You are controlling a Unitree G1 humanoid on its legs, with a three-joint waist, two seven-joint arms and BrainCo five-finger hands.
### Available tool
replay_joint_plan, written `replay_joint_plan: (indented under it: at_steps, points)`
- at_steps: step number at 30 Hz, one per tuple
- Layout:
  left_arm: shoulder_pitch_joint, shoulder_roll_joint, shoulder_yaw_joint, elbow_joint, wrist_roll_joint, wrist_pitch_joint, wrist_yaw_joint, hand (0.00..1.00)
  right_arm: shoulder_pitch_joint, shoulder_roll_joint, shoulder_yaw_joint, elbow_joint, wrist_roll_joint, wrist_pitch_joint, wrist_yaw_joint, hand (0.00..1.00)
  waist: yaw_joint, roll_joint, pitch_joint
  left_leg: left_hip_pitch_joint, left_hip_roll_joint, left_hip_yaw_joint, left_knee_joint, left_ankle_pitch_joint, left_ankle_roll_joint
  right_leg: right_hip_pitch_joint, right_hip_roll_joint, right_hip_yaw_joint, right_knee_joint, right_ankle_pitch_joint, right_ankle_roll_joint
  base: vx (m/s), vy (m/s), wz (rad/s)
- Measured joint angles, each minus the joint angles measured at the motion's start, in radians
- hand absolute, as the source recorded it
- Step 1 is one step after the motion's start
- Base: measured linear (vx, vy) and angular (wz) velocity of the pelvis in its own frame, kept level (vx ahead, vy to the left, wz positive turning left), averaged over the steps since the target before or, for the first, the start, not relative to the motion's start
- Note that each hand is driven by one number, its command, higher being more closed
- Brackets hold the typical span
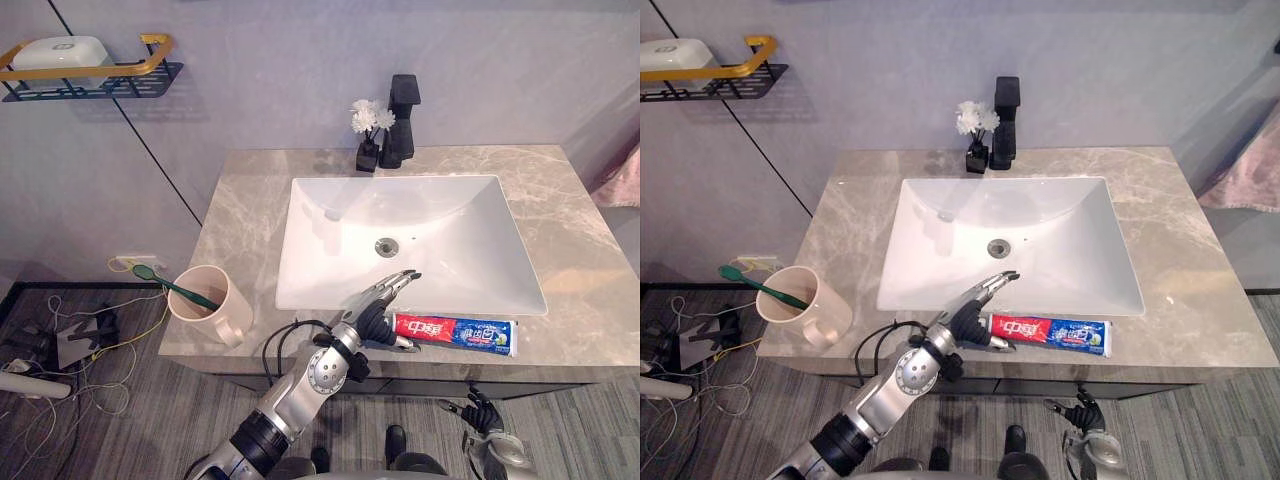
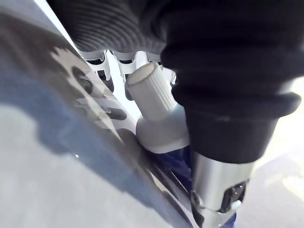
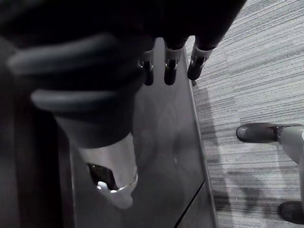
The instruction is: Organize washtable
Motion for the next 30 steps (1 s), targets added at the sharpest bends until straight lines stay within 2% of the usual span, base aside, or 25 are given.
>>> replay_joint_plan:
  at_steps: [6, 12, 20, 23, 30]
  points:
    - [-0.045, -0.01, -0.02, 0.047, 0.051, -0.022, 0.002, 1.0, -0.009, -0.003, 0.008, 0.008, -0.001, 0.0, 0.0, 0.0, -0.001, -0.001, 0.001, 0.0, -0.002, 0.001, -0.004, 0.006, -0.005, -0.002, -0.003, 0.001, 0.0, 0.005, 0.0, -0.01, 0.004, 0.0]
    - [-0.076, -0.028, -0.005, 0.068, 0.052, -0.013, 0.049, 1.0, -0.009, -0.004, 0.008, 0.008, -0.003, 0.0, 0.0, 0.0, -0.003, -0.001, 0.001, -0.006, -0.001, 0.003, -0.02, 0.016, -0.014, -0.017, -0.003, 0.006, -0.001, 0.011, -0.003, -0.04, 0.008, -0.02]
    - [-0.08, -0.024, 0.002, 0.063, 0.047, -0.015, 0.064, 1.0, -0.008, -0.015, -0.009, 0.011, 0.008, 0.0, -0.003, 0.0, -0.007, 0.001, 0.0, -0.003, 0.007, 0.014, -0.031, 0.019, -0.021, -0.022, 0.004, 0.019, 0.0, 0.012, -0.005, -0.01, 0.006, -0.04]
    - [-0.082, -0.015, 0.035, 0.047, 0.047, -0.014, 0.066, 1.0, -0.011, -0.014, -0.02, 0.008, 0.038, 0.0, -0.007, 0.0, -0.014, 0.006, -0.002, -0.003, 0.015, 0.041, -0.035, 0.019, -0.021, -0.037, 0.013, 0.046, 0.0, 0.016, -0.01, 0.0, 0.013, -0.23]
    - [-0.079, -0.003, 0.094, 0.018, 0.036, 0.028, 0.084, 1.0, 0.003, -0.01, -0.176, 0.001, 0.126, -0.002, -0.052, 0.0, -0.04, 0.018, -0.002, 0.014, 0.036, 0.073, -0.035, 0.008, -0.035, -0.04, 0.033, 0.087, 0.0, 0.015, -0.012, 0.04, 0.003, -0.2]
